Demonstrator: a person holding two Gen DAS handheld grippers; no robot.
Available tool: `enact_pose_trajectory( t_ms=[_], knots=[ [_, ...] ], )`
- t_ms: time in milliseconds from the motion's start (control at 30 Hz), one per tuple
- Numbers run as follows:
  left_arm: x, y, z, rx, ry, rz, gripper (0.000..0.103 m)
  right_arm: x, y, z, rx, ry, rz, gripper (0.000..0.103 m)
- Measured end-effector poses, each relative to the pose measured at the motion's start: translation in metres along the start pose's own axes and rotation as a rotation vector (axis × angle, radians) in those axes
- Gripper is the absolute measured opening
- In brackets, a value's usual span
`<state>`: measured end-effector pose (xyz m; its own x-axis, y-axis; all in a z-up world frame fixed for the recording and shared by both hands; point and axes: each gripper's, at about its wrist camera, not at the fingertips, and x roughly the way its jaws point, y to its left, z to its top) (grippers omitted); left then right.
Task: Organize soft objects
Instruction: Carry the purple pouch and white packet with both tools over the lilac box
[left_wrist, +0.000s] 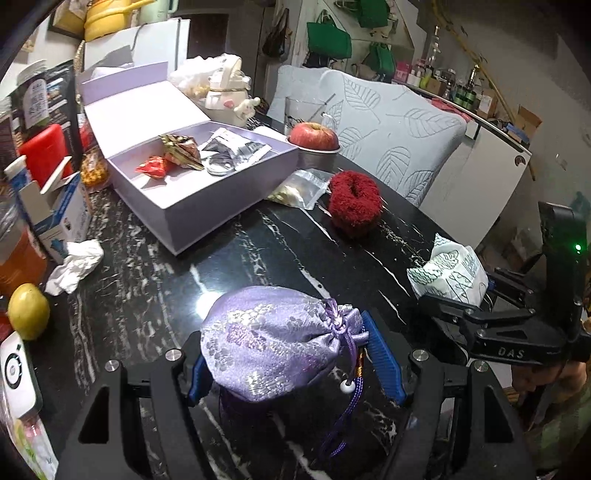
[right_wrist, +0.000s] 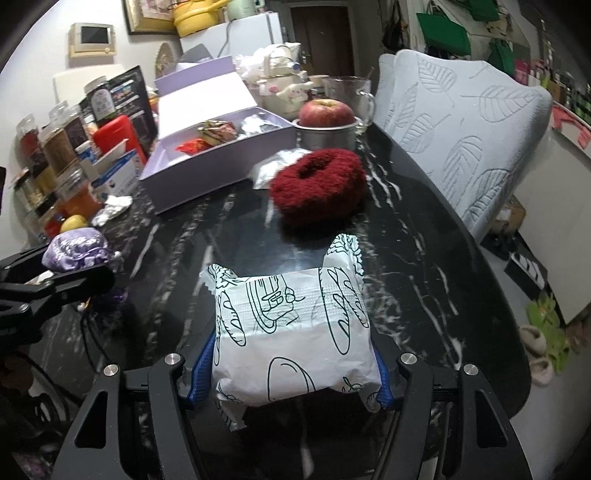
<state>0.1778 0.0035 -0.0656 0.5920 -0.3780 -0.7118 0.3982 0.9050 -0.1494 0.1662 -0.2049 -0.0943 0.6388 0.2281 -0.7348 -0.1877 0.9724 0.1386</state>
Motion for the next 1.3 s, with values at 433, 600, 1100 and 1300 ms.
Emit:
enact_pose_trajectory(
  t_ms=[433,600,1100,1300],
  knots=[
    [-0.036,0.011,-0.002,-0.030,-0.086,0.061,0.071,-0.030,0.037,0.003,-0.055,-0.072,0.120,0.067],
    [-0.051,0.014,0.008,-0.029,-0.139,0.089,0.071,-0.036,0.045,0.014,-0.079,-0.097,0.153,0.066],
    [-0.072,0.027,0.069,0.007,-0.276,0.142,0.071,-0.049,0.055,0.069,-0.133,-0.182,0.195,0.066],
    [-0.077,0.033,0.100,0.028,-0.333,0.175,0.071,-0.048,0.055,0.099,-0.159,-0.220,0.192,0.066]
  ],
)
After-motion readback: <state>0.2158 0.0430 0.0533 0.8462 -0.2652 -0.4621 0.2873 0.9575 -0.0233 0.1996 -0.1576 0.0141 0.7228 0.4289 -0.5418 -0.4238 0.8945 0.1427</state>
